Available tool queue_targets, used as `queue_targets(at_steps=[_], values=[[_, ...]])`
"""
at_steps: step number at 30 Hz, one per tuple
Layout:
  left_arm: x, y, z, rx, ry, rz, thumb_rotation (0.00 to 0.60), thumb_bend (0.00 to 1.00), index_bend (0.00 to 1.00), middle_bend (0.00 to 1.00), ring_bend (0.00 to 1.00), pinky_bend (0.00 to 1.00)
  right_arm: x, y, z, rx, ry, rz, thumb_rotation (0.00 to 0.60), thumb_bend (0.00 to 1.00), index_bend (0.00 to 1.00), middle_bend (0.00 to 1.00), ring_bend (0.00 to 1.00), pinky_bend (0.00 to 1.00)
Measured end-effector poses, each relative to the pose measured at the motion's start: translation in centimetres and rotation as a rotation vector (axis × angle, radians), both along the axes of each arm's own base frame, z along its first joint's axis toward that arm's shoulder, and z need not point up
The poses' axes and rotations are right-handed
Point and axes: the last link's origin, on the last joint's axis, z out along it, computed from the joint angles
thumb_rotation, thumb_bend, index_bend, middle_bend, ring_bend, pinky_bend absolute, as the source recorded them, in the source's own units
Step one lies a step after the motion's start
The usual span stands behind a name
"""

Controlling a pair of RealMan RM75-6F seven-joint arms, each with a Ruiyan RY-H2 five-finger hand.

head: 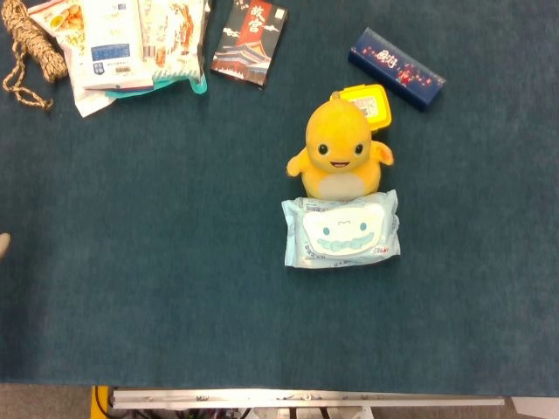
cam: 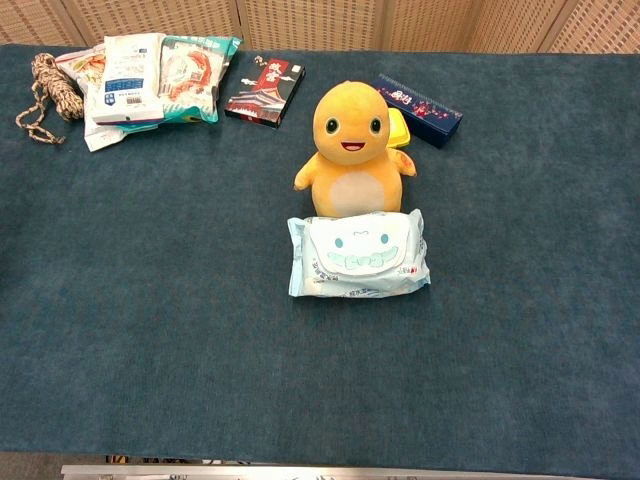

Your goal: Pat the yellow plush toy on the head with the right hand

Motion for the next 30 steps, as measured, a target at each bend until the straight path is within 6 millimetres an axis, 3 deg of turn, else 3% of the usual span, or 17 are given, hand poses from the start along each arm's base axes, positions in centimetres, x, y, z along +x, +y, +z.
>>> queue_targets(at_steps=[9, 15, 21, 27, 30], values=[[0.1, -0.1, 0.1, 0.006, -0.015, -0.009, 0.6, 0.16, 0.0, 0.0, 0.0, 0.0, 0.9, -0.5, -0.1, 0.047, -0.018, 0.044, 0.6, 0.0, 0.02, 0.11, 0.0, 0.0], [0.1, -0.3, 0.2, 0.004, -0.024, -0.008, 0.6, 0.16, 0.0, 0.0, 0.0, 0.0, 3.1, -2.0, 0.0, 0.107, -0.034, 0.132, 0.586, 0.0, 0.02, 0.14, 0.0, 0.0], [0.1, -0.7, 0.4, 0.003, -0.034, 0.0, 0.6, 0.16, 0.0, 0.0, 0.0, 0.0, 6.0, -4.2, -0.4, 0.171, -0.05, 0.219, 0.449, 0.0, 0.03, 0.14, 0.0, 0.0], [0.0, -1.1, 0.9, 0.014, -0.044, 0.014, 0.6, 0.16, 0.0, 0.0, 0.0, 0.0, 10.1, -6.6, -2.0, 0.275, -0.088, 0.299, 0.265, 0.0, 0.06, 0.14, 0.0, 0.0], [-0.1, -1.3, 1.0, 0.017, -0.047, 0.017, 0.6, 0.16, 0.0, 0.0, 0.0, 0.0, 12.2, -7.7, -3.0, 0.317, -0.107, 0.347, 0.21, 0.0, 0.07, 0.14, 0.0, 0.0]])
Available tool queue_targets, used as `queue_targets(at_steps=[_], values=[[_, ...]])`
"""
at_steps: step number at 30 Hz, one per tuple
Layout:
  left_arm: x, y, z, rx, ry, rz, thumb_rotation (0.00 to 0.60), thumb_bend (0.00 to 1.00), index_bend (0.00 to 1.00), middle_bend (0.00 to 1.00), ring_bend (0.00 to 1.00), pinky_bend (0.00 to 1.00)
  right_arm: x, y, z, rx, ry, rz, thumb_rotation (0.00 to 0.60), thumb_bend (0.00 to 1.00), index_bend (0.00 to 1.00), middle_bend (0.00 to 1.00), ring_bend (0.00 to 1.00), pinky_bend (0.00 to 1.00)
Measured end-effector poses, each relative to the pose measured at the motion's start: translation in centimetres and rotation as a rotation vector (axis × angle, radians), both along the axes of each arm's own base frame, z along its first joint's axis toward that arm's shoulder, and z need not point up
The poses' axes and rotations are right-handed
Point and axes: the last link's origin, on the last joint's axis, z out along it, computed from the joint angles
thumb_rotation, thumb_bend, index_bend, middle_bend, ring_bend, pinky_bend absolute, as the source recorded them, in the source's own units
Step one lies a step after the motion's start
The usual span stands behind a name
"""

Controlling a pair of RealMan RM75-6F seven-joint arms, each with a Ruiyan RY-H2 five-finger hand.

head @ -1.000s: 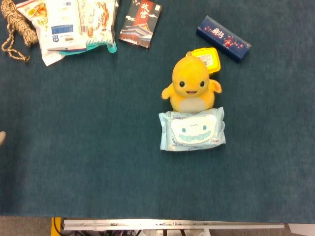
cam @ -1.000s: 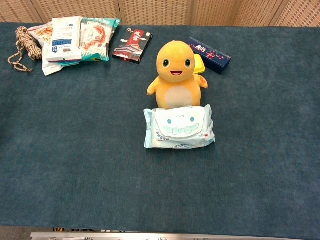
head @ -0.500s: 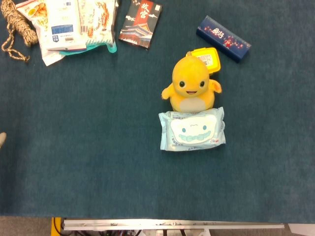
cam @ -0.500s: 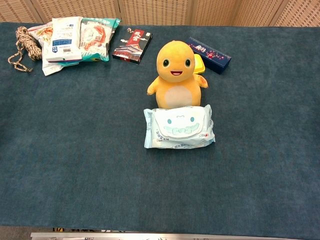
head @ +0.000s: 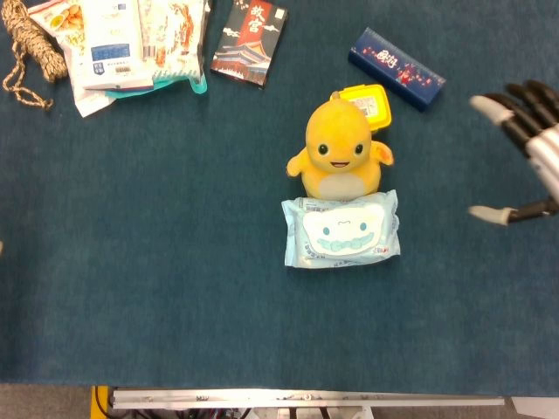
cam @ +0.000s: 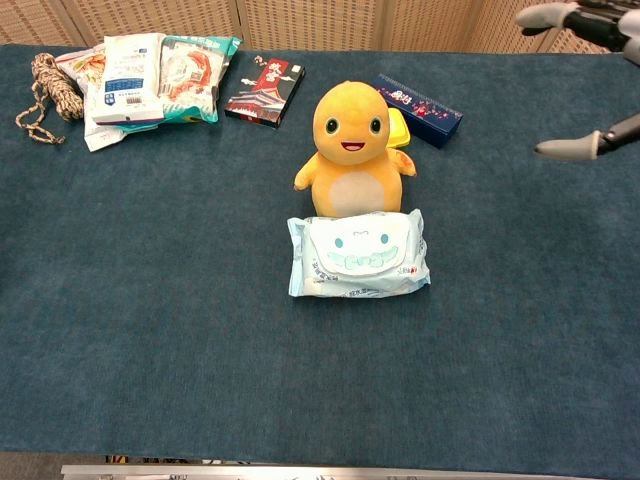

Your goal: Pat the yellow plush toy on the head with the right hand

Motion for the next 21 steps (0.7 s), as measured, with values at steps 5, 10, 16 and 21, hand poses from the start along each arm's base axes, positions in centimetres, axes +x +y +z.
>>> queue_targets(at_steps=[5, 10, 16, 21], values=[[-0.1, -0.1, 0.0, -0.003, -0.001, 0.003, 0.6, 0.16, 0.0, 0.0, 0.0, 0.0, 2.4, -1.6, -2.0, 0.058, -0.008, 0.041, 0.153, 0.0, 0.08, 0.14, 0.0, 0.0], [-0.1, -0.3, 0.0, -0.003, -0.007, 0.004, 0.6, 0.16, 0.0, 0.0, 0.0, 0.0, 4.7, -3.0, -4.5, 0.125, -0.003, 0.073, 0.124, 0.0, 0.1, 0.14, 0.0, 0.0], [-0.1, -0.3, -0.1, -0.005, -0.011, 0.005, 0.6, 0.16, 0.0, 0.0, 0.0, 0.0, 6.8, -4.9, -7.1, 0.164, 0.011, 0.112, 0.115, 0.0, 0.1, 0.14, 0.0, 0.0], [-0.2, -0.2, -0.2, -0.007, -0.013, 0.006, 0.6, 0.16, 0.0, 0.0, 0.0, 0.0, 8.1, -6.4, -8.6, 0.166, 0.024, 0.137, 0.114, 0.0, 0.1, 0.14, 0.0, 0.0]])
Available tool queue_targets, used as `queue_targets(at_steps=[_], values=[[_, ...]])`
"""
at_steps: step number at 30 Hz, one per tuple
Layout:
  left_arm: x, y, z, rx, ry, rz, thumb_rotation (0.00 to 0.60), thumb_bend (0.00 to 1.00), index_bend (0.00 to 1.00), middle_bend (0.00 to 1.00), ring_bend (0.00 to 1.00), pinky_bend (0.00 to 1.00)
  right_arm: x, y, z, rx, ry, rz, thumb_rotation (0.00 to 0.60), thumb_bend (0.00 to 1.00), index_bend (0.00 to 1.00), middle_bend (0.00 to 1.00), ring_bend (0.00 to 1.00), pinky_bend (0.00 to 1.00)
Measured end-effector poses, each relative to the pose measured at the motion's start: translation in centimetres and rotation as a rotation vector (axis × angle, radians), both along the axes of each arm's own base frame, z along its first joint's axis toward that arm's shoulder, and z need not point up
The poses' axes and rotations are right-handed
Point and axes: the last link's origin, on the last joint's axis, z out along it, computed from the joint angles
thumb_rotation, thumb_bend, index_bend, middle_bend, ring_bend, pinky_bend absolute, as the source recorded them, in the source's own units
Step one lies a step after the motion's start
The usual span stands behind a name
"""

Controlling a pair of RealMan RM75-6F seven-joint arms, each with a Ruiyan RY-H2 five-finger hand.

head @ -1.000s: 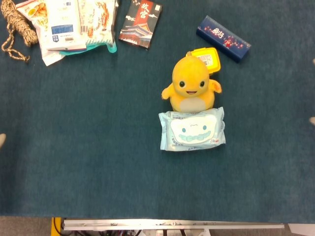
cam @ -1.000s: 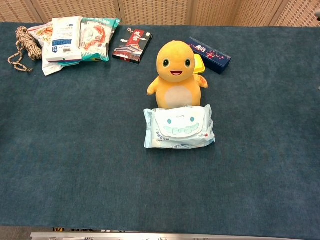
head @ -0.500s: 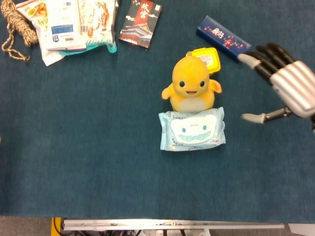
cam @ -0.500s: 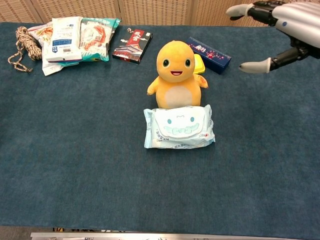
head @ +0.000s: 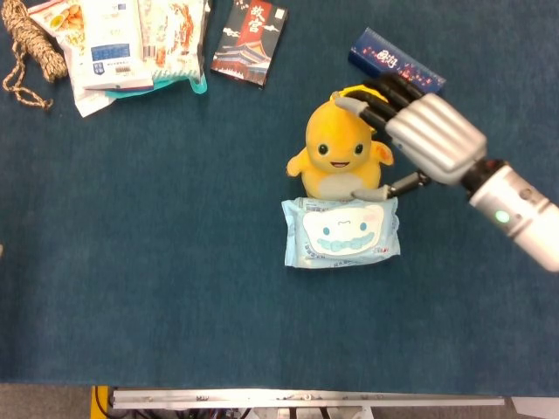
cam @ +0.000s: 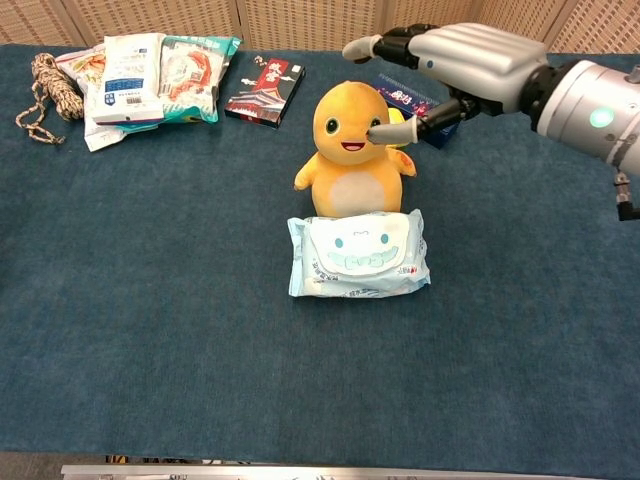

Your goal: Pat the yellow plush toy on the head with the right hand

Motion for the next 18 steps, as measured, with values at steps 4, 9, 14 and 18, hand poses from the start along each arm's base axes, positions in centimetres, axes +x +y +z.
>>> queue_targets(at_steps=[4, 9, 14, 18], values=[[-0.1, 0.0, 0.0, -0.002, 0.0, 0.005, 0.6, 0.16, 0.0, 0.0, 0.0, 0.0, 1.2, -0.9, -1.2, -0.007, 0.001, 0.015, 0.113, 0.0, 0.1, 0.14, 0.0, 0.0], [-0.2, 0.0, 0.0, -0.001, 0.0, 0.008, 0.6, 0.16, 0.0, 0.0, 0.0, 0.0, 2.3, -1.7, -2.7, -0.011, 0.009, 0.028, 0.112, 0.0, 0.1, 0.13, 0.0, 0.0], [-0.5, -0.1, 0.0, 0.002, -0.002, 0.017, 0.6, 0.16, 0.0, 0.0, 0.0, 0.0, 3.4, -2.2, -4.4, 0.001, 0.024, 0.034, 0.112, 0.0, 0.1, 0.13, 0.0, 0.0], [-0.8, -0.3, 0.2, 0.003, -0.003, 0.029, 0.6, 0.16, 0.0, 0.0, 0.0, 0.0, 3.9, -2.2, -5.5, 0.008, 0.028, 0.038, 0.112, 0.0, 0.1, 0.13, 0.0, 0.0]])
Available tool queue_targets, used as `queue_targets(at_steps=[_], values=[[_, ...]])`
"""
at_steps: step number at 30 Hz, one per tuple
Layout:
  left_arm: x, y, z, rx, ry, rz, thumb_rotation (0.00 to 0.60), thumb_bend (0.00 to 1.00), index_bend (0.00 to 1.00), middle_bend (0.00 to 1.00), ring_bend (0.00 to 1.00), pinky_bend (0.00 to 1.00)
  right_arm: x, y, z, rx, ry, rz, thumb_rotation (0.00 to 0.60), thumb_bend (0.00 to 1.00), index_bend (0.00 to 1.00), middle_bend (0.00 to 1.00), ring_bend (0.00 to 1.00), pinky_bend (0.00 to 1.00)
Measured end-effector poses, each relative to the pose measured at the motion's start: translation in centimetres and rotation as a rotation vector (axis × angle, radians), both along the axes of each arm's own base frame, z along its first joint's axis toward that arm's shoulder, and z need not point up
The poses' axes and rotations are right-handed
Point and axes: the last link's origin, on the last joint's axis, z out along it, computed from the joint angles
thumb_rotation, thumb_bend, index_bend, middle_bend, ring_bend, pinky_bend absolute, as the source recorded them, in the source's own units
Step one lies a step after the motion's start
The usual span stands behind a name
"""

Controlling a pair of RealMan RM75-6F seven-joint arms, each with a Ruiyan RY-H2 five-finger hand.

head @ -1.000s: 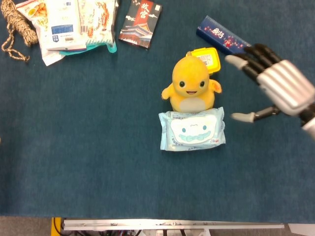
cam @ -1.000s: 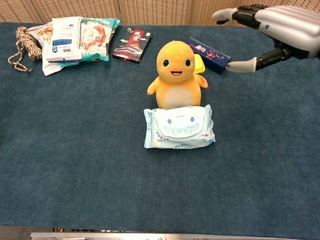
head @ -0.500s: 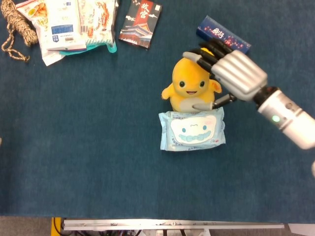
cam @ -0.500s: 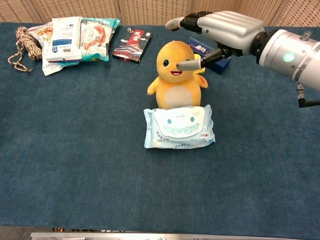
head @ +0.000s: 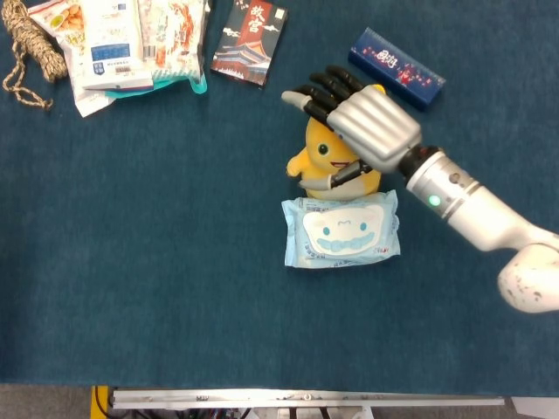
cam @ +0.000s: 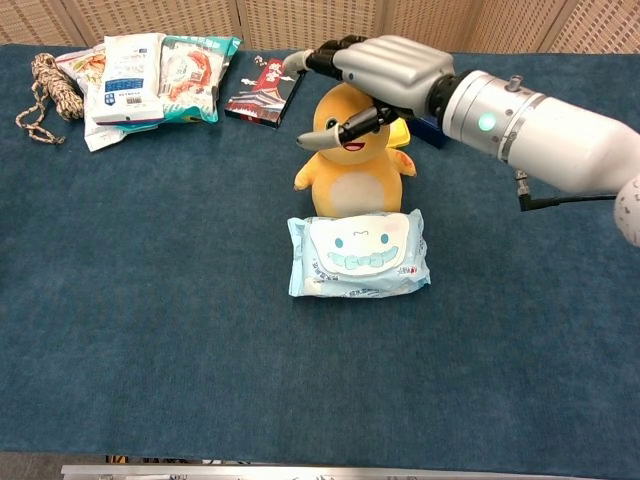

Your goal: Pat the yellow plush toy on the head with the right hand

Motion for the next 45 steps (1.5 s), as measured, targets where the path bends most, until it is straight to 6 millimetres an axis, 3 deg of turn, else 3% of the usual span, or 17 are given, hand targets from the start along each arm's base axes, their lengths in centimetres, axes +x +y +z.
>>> queue_targets(at_steps=[13, 22, 31, 45], values=[[-0.5, -0.3, 0.1, 0.002, -0.004, 0.017, 0.6, 0.16, 0.0, 0.0, 0.0, 0.0, -0.6, -0.7, -1.7, -0.01, 0.059, -0.023, 0.113, 0.0, 0.1, 0.13, 0.0, 0.0], [-0.3, -0.1, -0.1, -0.01, -0.002, 0.013, 0.6, 0.16, 0.0, 0.0, 0.0, 0.0, -1.4, -1.4, -0.5, -0.048, 0.046, -0.059, 0.114, 0.0, 0.1, 0.13, 0.0, 0.0], [0.0, 0.2, -0.3, -0.018, -0.005, 0.004, 0.6, 0.16, 0.0, 0.0, 0.0, 0.0, -0.3, -0.4, 0.6, -0.041, -0.008, -0.021, 0.115, 0.0, 0.1, 0.13, 0.0, 0.0], [-0.7, -0.5, 0.1, -0.008, -0.017, 0.032, 0.6, 0.16, 0.0, 0.0, 0.0, 0.0, 0.8, -0.3, -2.1, 0.021, 0.027, 0.004, 0.114, 0.0, 0.1, 0.13, 0.0, 0.0]])
